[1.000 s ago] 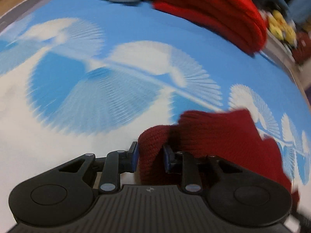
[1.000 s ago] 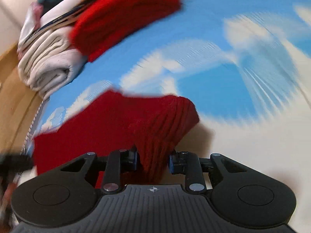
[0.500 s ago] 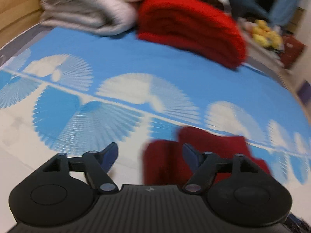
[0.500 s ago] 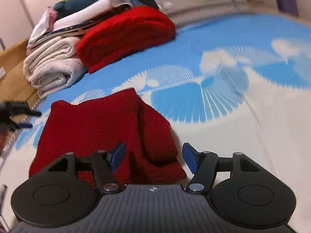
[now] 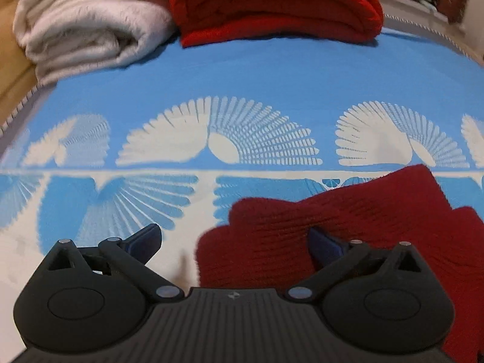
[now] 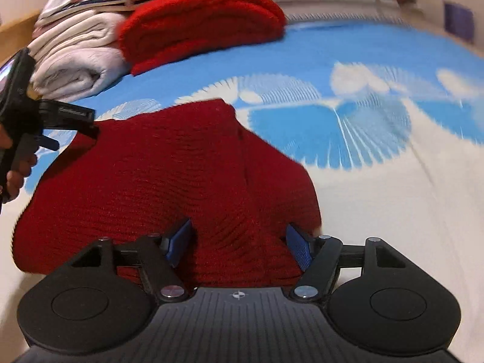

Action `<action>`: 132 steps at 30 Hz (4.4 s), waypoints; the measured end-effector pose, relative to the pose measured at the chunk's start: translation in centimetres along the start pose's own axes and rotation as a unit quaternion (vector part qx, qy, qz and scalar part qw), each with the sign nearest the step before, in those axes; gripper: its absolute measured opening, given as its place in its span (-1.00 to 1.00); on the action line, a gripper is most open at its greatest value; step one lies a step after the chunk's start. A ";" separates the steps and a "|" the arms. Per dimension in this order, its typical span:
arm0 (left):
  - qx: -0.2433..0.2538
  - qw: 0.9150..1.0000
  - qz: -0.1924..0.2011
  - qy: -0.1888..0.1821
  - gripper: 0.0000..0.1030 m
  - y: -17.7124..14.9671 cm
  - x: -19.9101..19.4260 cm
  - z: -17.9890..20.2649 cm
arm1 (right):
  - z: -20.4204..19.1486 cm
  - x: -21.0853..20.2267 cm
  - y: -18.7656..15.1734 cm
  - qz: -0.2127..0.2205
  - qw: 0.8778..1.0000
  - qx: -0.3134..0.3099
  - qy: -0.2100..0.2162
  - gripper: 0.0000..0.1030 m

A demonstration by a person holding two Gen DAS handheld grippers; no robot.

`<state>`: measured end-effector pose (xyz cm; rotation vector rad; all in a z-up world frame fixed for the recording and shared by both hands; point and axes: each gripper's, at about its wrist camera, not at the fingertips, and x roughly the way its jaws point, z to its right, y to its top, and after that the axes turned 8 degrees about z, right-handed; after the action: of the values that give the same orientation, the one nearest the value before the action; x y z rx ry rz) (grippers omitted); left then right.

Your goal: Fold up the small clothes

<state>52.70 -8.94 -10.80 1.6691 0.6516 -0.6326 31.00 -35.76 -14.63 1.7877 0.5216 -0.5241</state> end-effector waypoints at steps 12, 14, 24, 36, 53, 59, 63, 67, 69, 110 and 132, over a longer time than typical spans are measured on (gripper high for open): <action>-0.011 0.997 0.064 -0.046 0.99 -13.6 -23.2 -6.2 | -5.1 -16.5 -3.2 0.123 0.989 -0.078 0.013 0.54; -0.029 0.996 0.066 -0.053 0.99 -18.2 -26.1 -6.6 | -6.5 -19.4 -6.3 0.146 0.984 -0.100 0.018 0.61; -0.005 0.991 0.130 -0.034 0.99 -32.1 -32.0 -3.9 | -11.1 -25.6 -16.0 0.177 0.975 -0.130 -0.011 0.61; 0.007 0.991 0.126 -0.041 0.99 -34.1 -32.1 -3.5 | -10.8 -25.7 -18.4 0.127 0.983 -0.131 -0.032 0.61; 0.012 0.990 0.131 -0.048 0.99 -33.5 -31.8 -3.2 | -11.0 -24.7 -18.5 0.116 0.983 -0.139 -0.033 0.61; 0.018 0.990 0.132 -0.046 0.99 -33.6 -31.7 -3.0 | -11.3 -24.7 -18.7 0.116 0.982 -0.143 -0.033 0.61; 0.018 0.990 0.133 -0.044 0.99 -33.7 -31.8 -2.9 | -11.4 -24.7 -18.7 0.115 0.982 -0.146 -0.034 0.62; 0.019 0.990 0.132 -0.041 0.99 -33.6 -31.7 -2.8 | -11.4 -24.6 -18.7 0.113 0.982 -0.148 -0.034 0.62; 0.020 0.990 0.132 -0.040 0.99 -33.6 -31.7 -2.7 | -11.4 -24.6 -18.8 0.111 0.982 -0.148 -0.034 0.62; 0.023 0.991 0.124 -0.037 0.99 -33.5 -31.3 -2.1 | -11.9 -24.5 -18.8 0.115 0.981 -0.150 -0.036 0.64; 0.026 0.992 0.114 -0.039 0.99 -33.4 -30.6 -1.6 | -12.2 -24.5 -18.8 0.113 0.981 -0.157 -0.027 0.68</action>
<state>7.55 -4.30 -11.46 1.7267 0.3832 -0.5507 1.28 -21.23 -11.34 1.5017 0.3364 -0.3102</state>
